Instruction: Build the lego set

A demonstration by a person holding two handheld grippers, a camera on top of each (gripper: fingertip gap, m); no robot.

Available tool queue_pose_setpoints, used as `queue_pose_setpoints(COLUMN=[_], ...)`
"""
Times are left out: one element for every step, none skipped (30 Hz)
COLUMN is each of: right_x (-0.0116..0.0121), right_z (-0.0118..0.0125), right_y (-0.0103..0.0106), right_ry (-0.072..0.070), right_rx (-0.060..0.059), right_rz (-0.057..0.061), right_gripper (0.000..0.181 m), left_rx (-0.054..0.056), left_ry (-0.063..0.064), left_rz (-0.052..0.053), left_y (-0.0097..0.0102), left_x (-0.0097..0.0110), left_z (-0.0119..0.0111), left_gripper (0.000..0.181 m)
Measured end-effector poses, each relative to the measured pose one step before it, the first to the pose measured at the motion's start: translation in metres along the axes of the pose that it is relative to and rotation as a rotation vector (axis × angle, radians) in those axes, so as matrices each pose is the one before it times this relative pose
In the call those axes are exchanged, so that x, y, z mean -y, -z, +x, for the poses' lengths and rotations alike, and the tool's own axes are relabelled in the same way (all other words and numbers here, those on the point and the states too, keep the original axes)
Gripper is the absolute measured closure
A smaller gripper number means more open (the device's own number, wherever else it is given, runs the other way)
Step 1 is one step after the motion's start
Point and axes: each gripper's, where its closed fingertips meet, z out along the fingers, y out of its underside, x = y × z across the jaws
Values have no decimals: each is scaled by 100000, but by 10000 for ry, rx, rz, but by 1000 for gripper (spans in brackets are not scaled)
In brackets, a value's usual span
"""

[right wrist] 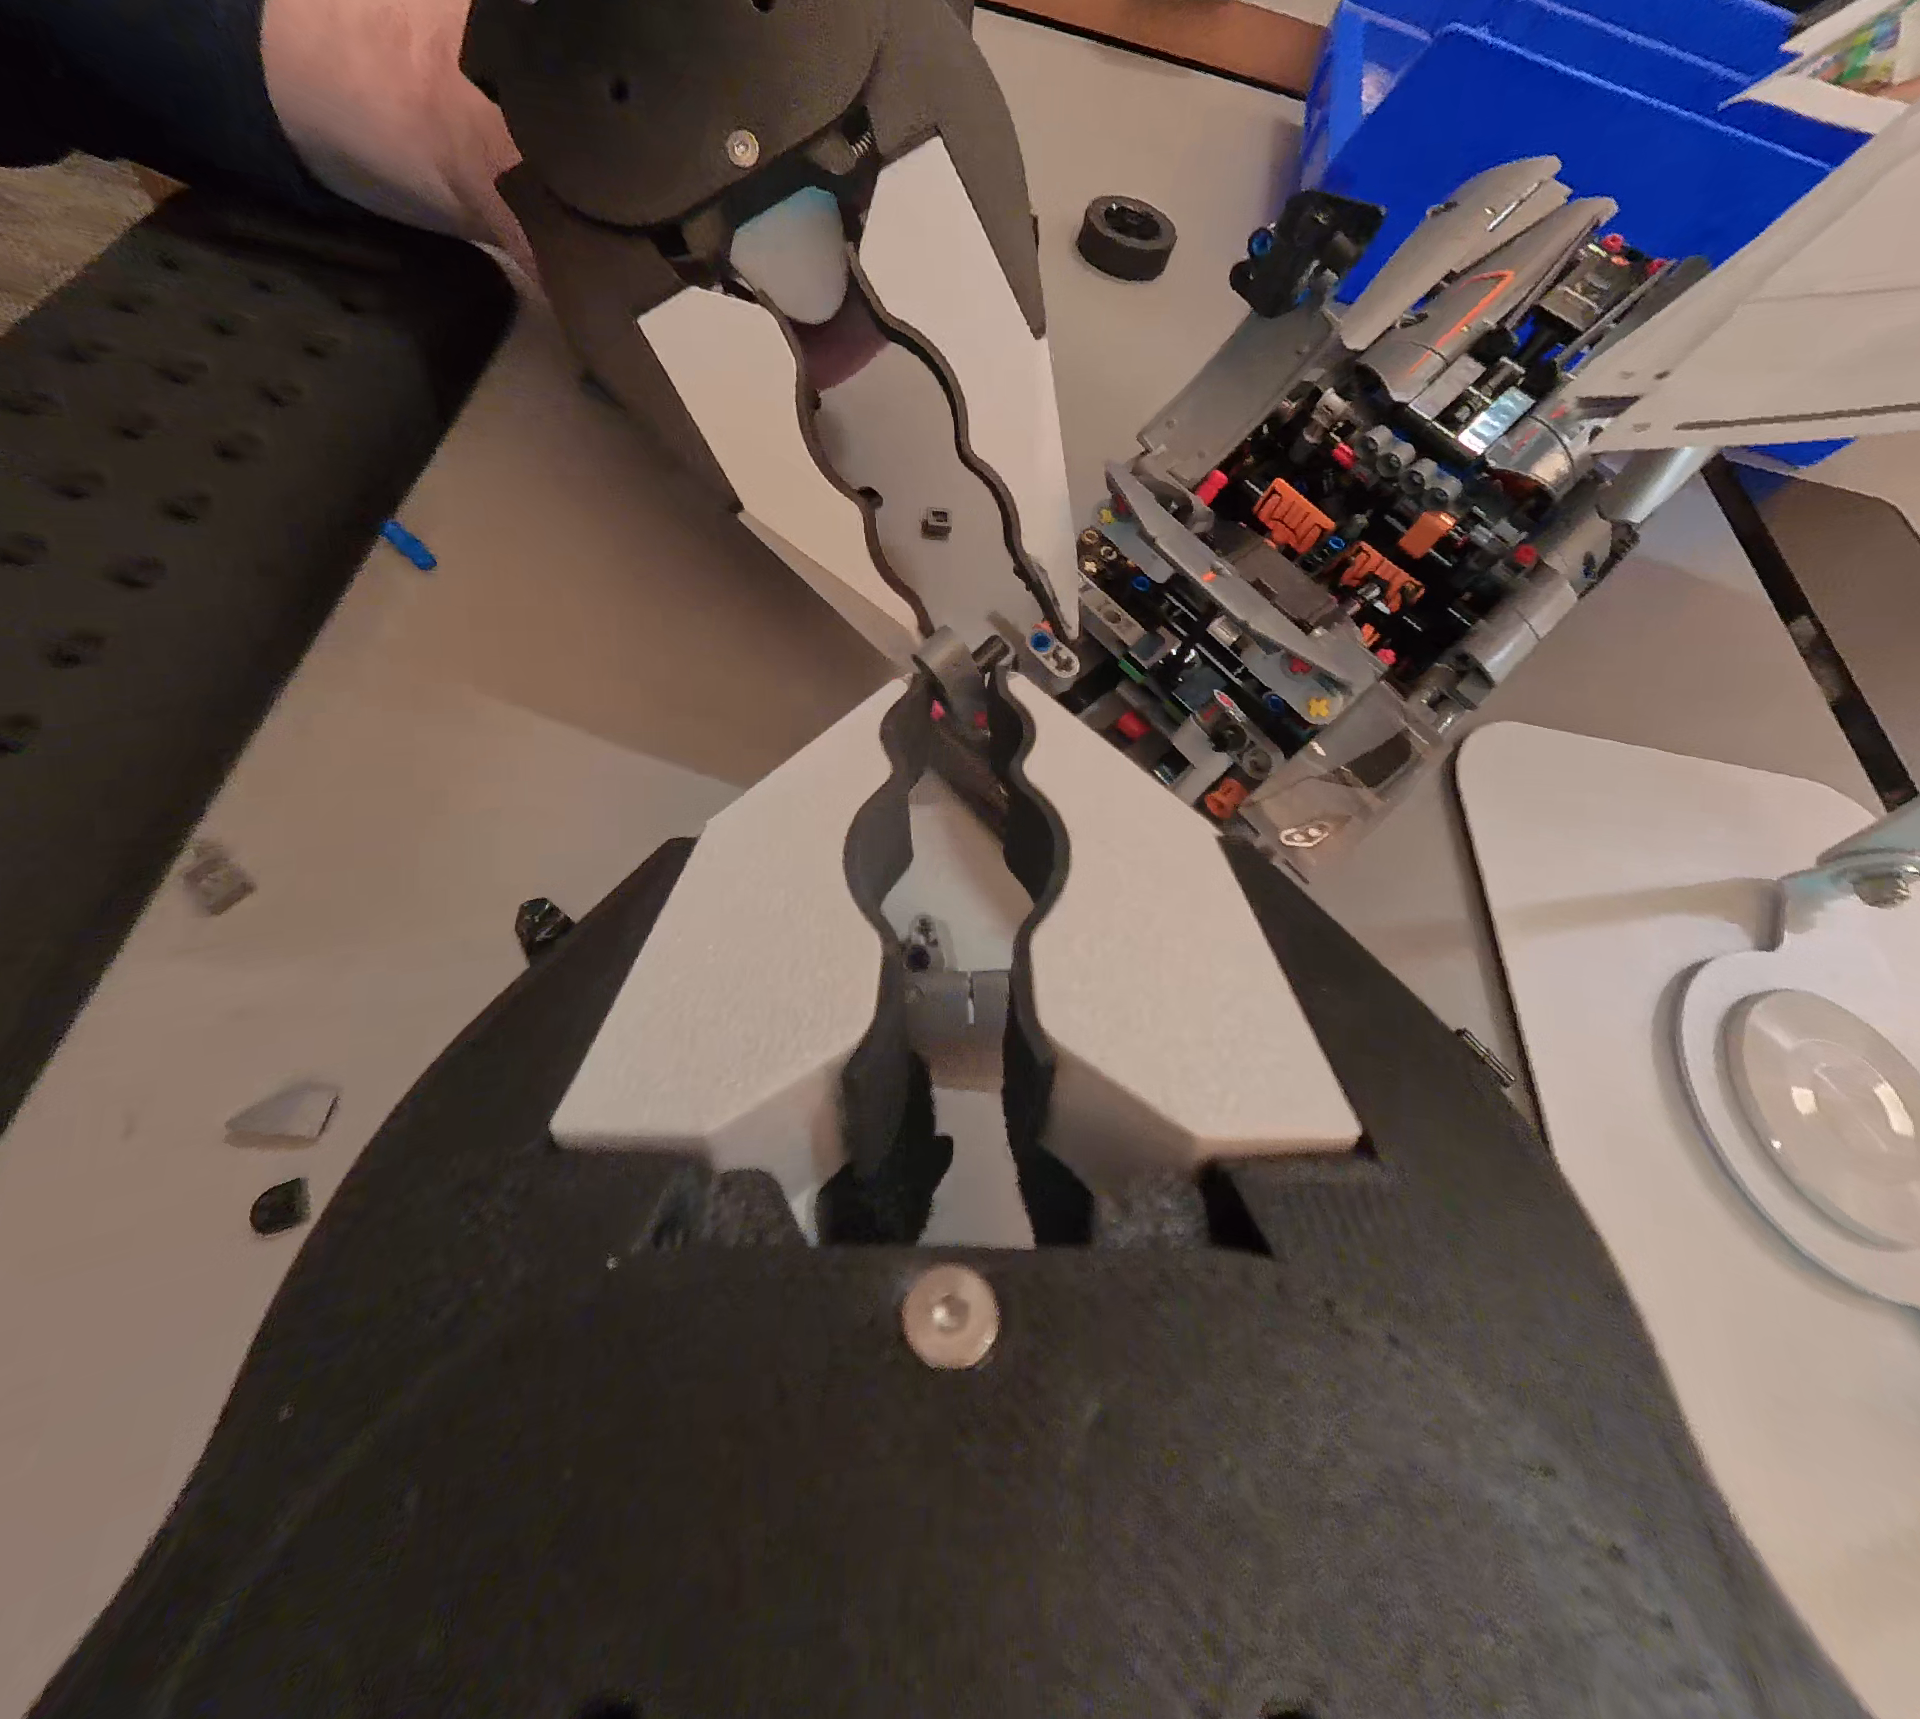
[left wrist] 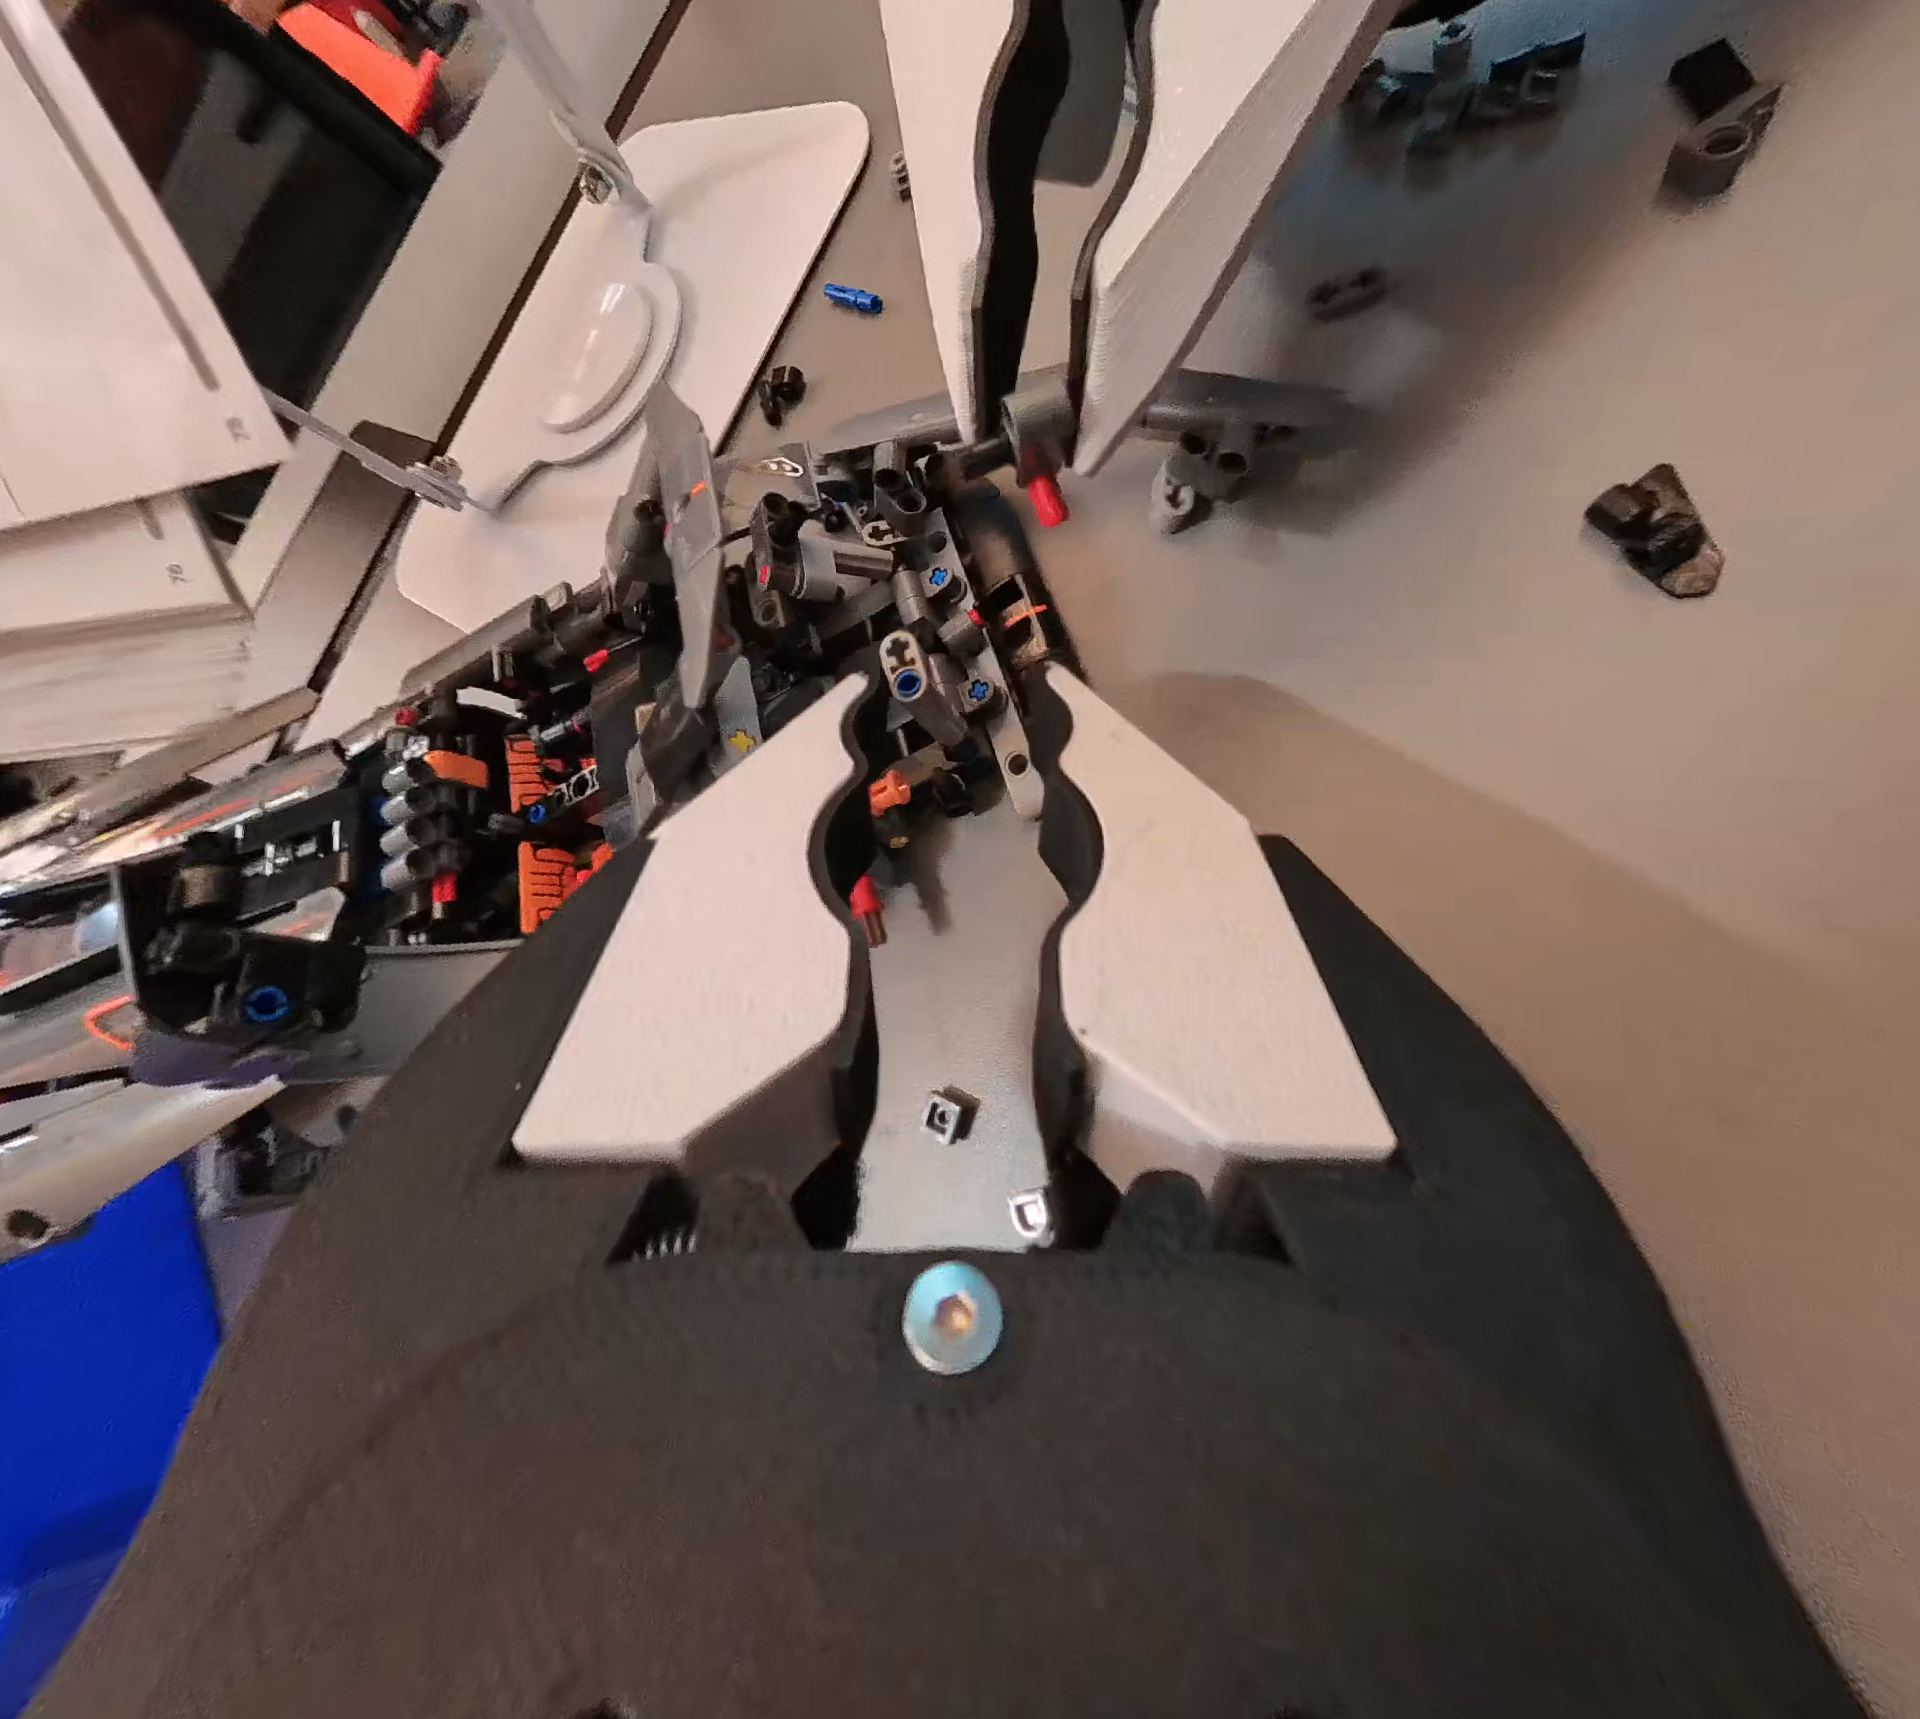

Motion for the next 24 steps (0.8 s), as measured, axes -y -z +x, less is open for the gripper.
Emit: queue_pose_setpoints(right_x=[90,-15,30,142,164,169,278,312,220,124,57,10,-16,-28,-32,-8,52,77,89,87,87,61,24,35], right_z=[-73,5,45,-1,-39,-43,-69,-49,-14,1,33,35,-38,-69,-106,-128,-65,9,45,84,87,5,-44,-47], right_y=[32,10,40,59,65,65,104,128,109,79,38,13,-24,-53,-63,-73,-39,-9,12,45,43,12,-16,-17], right_ry=[36,51,61,49,3,-9,2,-15,-56,-56,-17,-6,-7,22,56,38,10,4,-2,-3,39,115,167,170], right_rx=[25,-15,-38,-12,29,63,84,89,76,53,2,-12,18,9,10,28,-14,-36,-34,-53,-68,-59,-63,-68], right_rz=[45,-32,4,87,99,103,177,212,136,63,24,-2,-5,-18,-26,-17,15,28,25,27,17,-13,-49,-57], right_gripper=[173,173,173,173,173,173,173,173,173,173,173,173,173,173,173,173,173,173,173,173,173,173,173,173], left_rx=[58,-17,8,124,190,204,117,8,-13,-113,-179,-101,63,21,-43,-98,-44,-61,-121,-56,-6,6,-63,-42], left_ry=[-89,-9,33,21,-52,-96,-140,-126,-105,-81,-75,-89,-71,8,91,104,47,54,97,36,-19,23,57,35], left_rz=[22,4,-28,1,49,89,149,139,177,236,229,199,114,32,94,114,37,-48,13,82,54,53,25,42], left_y=[54,15,-10,29,102,186,212,196,166,144,100,64,61,21,19,24,18,-38,-22,20,7,4,-19,-22], left_x=[112,45,-55,-42,64,201,373,402,447,514,486,430,298,160,225,228,96,-66,-4,93,72,78,14,-5], left_z=[-29,33,-46,-208,-283,-267,-96,86,129,274,392,301,11,-22,38,121,59,83,153,99,49,8,74,53], left_gripper=[158,158,157,158,157,157,158,159,160,160,160,160,160,161,163,165,167,170,175,179,181,181,181,181])
